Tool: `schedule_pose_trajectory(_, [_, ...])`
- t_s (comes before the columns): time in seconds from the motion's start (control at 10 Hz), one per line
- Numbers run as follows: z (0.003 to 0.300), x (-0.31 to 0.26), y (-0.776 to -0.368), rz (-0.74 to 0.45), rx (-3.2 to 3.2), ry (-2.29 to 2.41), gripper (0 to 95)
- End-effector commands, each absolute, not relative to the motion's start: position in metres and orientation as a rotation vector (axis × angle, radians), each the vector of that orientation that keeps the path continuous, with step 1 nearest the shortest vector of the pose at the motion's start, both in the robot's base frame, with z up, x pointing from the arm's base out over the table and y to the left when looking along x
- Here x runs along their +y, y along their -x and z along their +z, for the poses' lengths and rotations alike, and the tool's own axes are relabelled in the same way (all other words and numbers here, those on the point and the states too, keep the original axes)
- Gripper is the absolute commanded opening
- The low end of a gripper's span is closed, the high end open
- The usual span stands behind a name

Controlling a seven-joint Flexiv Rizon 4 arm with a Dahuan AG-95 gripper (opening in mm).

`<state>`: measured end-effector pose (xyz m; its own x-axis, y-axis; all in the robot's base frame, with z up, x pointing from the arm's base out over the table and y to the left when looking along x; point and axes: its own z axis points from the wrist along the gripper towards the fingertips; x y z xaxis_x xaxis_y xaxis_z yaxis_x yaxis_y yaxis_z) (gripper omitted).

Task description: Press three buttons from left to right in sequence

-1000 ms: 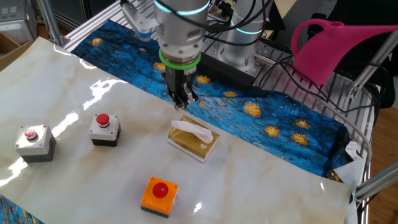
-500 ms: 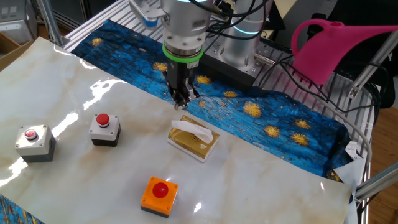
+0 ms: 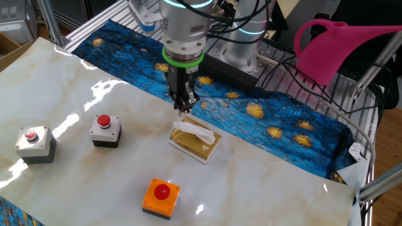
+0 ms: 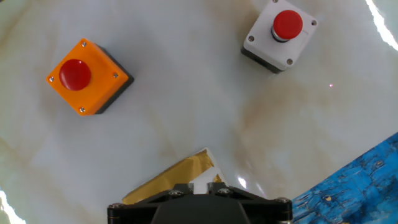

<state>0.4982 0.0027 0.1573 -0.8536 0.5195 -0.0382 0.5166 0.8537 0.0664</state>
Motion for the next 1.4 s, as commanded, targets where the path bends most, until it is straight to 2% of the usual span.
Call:
schedule_pose_trajectory(0.1, [0.156,0.003,-0.501,0.096,2.949,-0.84,38.0])
schedule_pose_trajectory(0.5, [0.152,0.015,-0.518,0.117,2.89,-0.912,38.0])
schedule_pose_trajectory(1.4, [0.148,0.035,-0.568,0.043,2.876,-0.917,38.0])
